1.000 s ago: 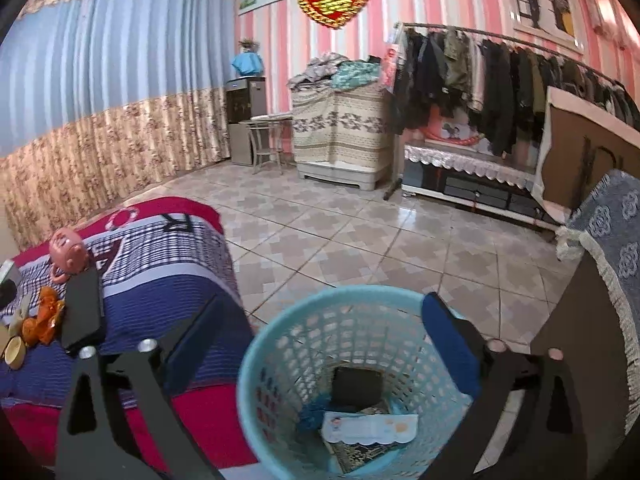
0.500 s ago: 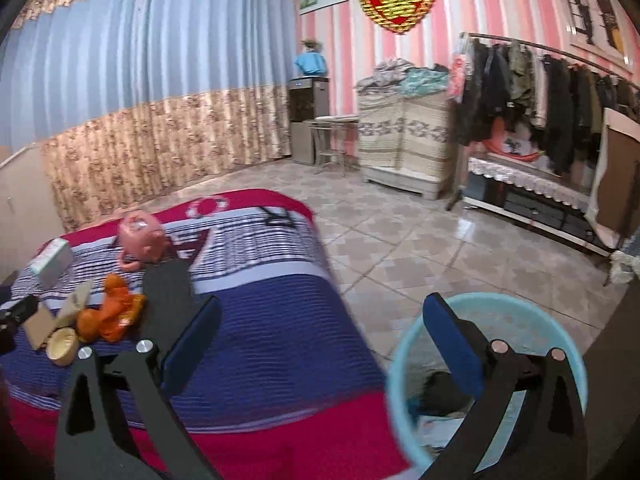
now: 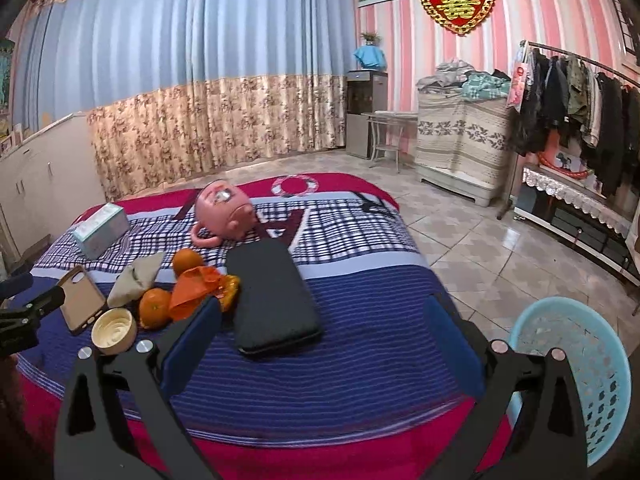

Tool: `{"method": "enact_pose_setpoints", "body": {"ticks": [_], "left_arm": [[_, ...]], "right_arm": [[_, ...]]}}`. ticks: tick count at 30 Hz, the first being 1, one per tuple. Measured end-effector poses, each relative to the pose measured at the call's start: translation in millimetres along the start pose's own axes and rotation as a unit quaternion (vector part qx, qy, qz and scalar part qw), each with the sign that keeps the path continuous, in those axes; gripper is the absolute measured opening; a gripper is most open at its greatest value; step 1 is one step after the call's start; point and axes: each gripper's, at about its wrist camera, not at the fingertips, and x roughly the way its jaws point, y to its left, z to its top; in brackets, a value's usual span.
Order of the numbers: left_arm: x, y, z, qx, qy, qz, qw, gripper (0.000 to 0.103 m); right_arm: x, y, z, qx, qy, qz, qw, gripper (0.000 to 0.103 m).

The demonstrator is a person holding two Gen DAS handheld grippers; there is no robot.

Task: Collect trash
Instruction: 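Move both open grippers back over the bed, then grasp the cream round container with the left gripper while the right grasps the orange wrapper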

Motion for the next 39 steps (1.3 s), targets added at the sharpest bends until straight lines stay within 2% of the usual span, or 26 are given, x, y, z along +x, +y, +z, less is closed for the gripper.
{"method": "enact_pose_setpoints", "body": {"ticks": [8,13,17,21,28,30,33,35,37,39], "left_arm": [[1.6,24.8,-13.3,-0.019,0.02,0.01,0.9996,0.097],[5.1,32.4,-22.8,-0.012,0.03,0.018,0.9993,0.097],[9.9,35.0,-26.1,-0.026,0.039,0.004,0.9989,0.097],[16.0,22.1,-26.5,-0.016,0.046,-0.018,0.9987,0.097],[35.6,-29.2,-22.0,0.018,0.077,-0.068,0.9945,0.097],[47.2,-43.0,-21.5,0.035,0.094,-0.066,0.9928,0.097],[59.7,-55.0,-22.3,0.046,0.115,-0.081,0.9889,0.086],[65.4,-61.9,-23.6,0.056,0.126,-0.09,0.9864,0.07],[65.7,-63.8,-24.7,0.062,0.124,-0.087,0.9866,0.061],[62.0,-60.0,-25.1,0.054,0.117,-0.094,0.9872,0.061]], "right_arm": [[3.5,14.7,-5.2,-0.016,0.01,0.002,1.0,0.098],[8.7,21.2,-5.4,-0.013,0.016,0.004,1.0,0.098],[17.6,28.4,-7.5,-0.012,0.029,0.005,0.999,0.098],[26.1,32.7,-10.2,-0.022,0.043,-0.006,0.999,0.098],[31.0,20.9,-9.6,-0.004,0.049,-0.027,0.998,0.098],[32.1,16.3,-9.1,0.007,0.051,-0.029,0.998,0.098],[34.0,10.8,-8.5,0.023,0.052,-0.027,0.998,0.098],[36.8,9.2,-7.9,0.029,0.054,-0.024,0.998,0.098],[41.2,11.6,-7.4,0.031,0.056,-0.017,0.998,0.098],[46.4,17.1,-7.4,0.03,0.059,-0.007,0.998,0.098]]}}
